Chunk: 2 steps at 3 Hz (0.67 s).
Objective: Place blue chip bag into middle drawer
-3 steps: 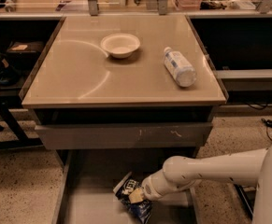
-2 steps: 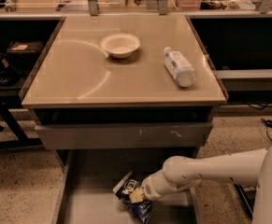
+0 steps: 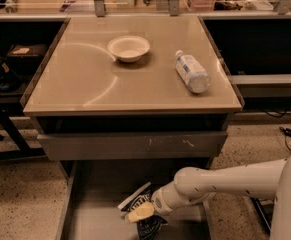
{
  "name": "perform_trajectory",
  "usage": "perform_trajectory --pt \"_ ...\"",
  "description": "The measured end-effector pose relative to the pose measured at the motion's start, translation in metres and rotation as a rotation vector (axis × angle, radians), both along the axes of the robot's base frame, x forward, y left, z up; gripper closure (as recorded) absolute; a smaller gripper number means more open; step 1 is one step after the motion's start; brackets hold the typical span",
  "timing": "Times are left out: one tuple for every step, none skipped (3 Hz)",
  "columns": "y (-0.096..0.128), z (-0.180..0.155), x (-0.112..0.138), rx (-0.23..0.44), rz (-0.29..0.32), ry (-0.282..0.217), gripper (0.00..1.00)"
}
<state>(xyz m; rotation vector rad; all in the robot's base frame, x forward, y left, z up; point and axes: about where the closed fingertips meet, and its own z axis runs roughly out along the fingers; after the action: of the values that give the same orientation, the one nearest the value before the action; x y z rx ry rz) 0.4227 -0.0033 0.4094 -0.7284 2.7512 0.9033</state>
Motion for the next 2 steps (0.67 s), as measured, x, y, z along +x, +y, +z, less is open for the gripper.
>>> perform_trajectory --pt "0.000 0.000 0.000 0.000 0.000 0.000 0.00" --pt "-0.006 0.016 -0.001 0.003 -0.033 -0.016 0.00"
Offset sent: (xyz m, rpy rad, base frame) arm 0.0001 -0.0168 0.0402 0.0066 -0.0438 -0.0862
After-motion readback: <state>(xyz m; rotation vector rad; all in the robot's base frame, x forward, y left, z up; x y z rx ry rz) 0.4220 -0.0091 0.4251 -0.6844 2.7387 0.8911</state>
